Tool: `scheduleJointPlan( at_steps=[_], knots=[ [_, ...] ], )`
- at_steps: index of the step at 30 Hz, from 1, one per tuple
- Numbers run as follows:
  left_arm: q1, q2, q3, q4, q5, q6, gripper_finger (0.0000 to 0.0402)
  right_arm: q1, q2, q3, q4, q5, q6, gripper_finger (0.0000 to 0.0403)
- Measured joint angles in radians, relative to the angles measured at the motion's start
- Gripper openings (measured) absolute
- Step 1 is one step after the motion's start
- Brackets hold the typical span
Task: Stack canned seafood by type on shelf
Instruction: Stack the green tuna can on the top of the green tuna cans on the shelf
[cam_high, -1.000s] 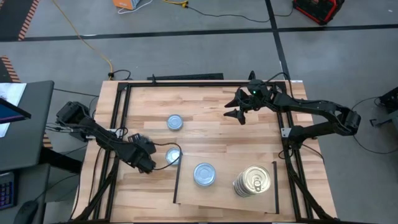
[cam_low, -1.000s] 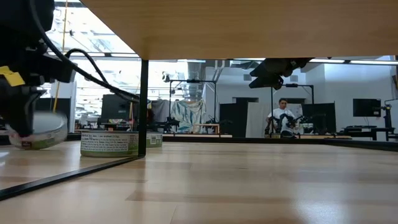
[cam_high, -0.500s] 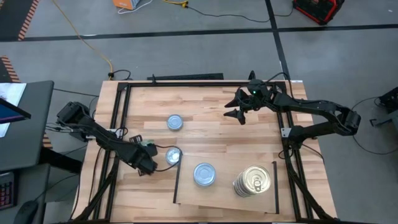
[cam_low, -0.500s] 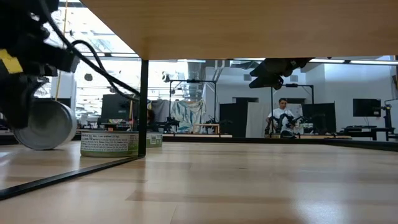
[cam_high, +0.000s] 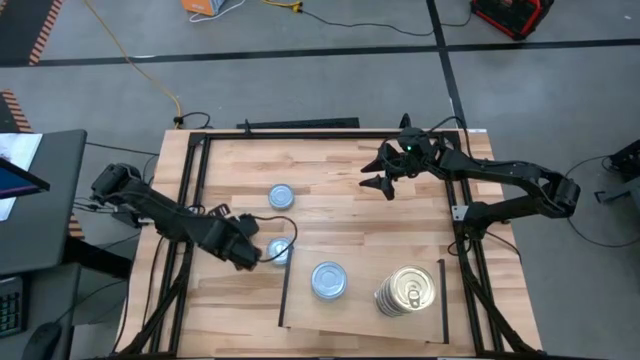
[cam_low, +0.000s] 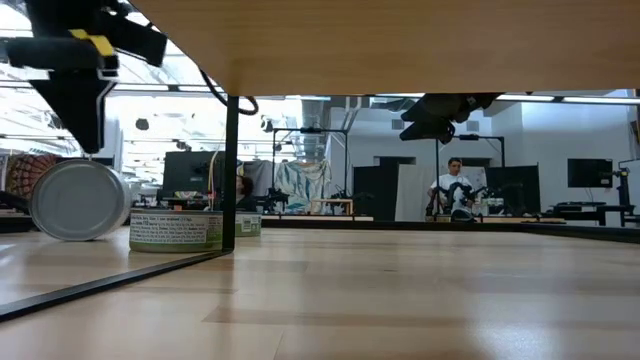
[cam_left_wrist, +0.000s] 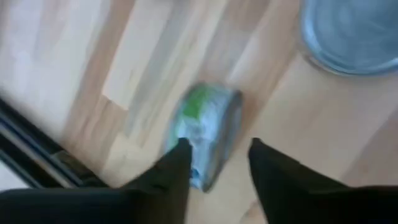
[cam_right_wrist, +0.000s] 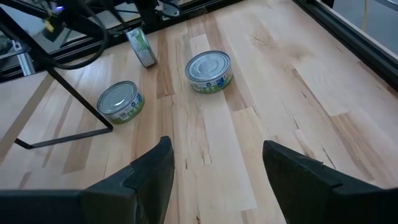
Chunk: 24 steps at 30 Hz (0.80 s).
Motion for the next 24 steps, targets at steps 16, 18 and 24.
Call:
scheduleJointPlan(
  at_steps=[16, 18, 24],
  knots=[
    [0.232, -0.001, -0.019, 0.01, 0.149, 0.356, 0.026, 0.018, 0.0, 0.0, -0.001, -0.002, -0.008, 0.027],
    [0.251, -0.014, -0.058, 0.052, 0.194, 0.369, 0.0258, 0.023, 0.0, 0.0, -0.002, -0.002, -0.008, 0.027],
    [0.285, -0.031, -0.152, 0.13, 0.242, 0.399, 0.0256, 0.034, 0.0, 0.0, -0.001, -0.002, -0.015, 0.027]
  ],
)
